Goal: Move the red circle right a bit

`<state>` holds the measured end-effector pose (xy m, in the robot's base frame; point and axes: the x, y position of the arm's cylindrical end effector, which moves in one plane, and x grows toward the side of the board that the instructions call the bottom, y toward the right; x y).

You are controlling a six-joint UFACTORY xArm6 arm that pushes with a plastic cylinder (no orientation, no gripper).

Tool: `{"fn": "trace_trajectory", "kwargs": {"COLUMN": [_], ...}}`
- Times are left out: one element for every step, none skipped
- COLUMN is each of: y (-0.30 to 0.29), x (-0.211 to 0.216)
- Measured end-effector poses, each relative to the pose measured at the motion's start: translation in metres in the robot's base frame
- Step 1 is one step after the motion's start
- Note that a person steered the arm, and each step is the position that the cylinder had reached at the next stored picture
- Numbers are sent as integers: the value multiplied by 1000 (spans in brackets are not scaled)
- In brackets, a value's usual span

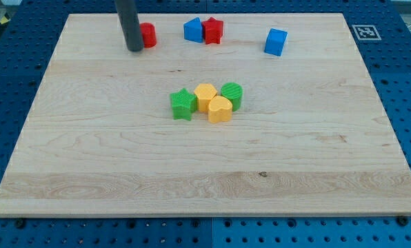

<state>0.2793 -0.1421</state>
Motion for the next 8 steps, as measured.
{"fn": "trace_trajectory", "kwargs": {"y": [0, 31, 22, 3, -10, -9, -9, 11], "x": [-14, -13, -13, -13, -31, -49, -49, -49]}}
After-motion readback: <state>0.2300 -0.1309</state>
